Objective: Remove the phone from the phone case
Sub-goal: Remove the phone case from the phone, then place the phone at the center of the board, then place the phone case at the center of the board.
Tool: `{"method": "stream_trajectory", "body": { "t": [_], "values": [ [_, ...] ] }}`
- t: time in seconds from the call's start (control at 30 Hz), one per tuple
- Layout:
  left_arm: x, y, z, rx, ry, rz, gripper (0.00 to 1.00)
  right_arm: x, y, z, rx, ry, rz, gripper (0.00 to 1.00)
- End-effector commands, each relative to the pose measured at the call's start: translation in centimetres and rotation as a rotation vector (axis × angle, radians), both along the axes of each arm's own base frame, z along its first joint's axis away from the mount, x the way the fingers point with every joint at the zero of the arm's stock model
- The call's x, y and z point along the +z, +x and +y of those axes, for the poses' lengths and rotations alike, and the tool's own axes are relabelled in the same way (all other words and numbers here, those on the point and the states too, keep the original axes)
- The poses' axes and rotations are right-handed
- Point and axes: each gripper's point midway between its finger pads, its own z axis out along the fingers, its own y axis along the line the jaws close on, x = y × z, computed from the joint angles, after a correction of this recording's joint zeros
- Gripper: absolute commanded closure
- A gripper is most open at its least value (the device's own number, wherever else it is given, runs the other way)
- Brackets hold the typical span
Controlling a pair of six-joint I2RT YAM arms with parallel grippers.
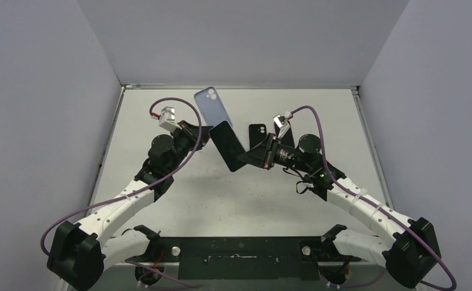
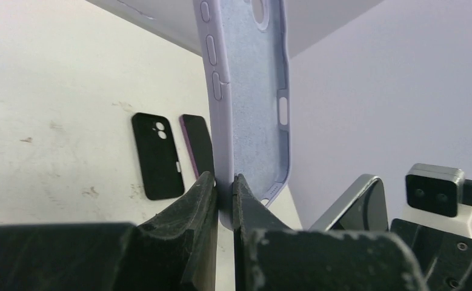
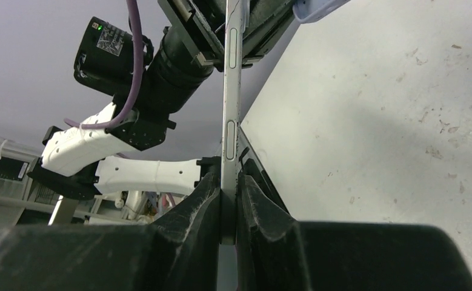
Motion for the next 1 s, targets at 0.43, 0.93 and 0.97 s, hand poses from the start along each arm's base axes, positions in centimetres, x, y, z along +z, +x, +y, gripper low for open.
{"method": "stream_trajectory", "body": {
  "t": [0.43,0.93,0.97],
  "values": [
    [-4.7,1.1,2.6,-0.048,0.246,0.104,1.0,-0.3,7.2,-9.1,-0.194,-0.135,-0.149,1.0],
    [-12.7,5.1,-2.2,-0.3,0.34,0.285,1.0,-8.4,18.0,-24.4,-0.662,-0.296,-0.058,1.0],
    [-13.1,5.4,-2.5,-0.306,0.34,0.294,1.0,-9.3,18.4,-25.5,-0.682,-0.311,-0.037,1.0]
  ]
}}
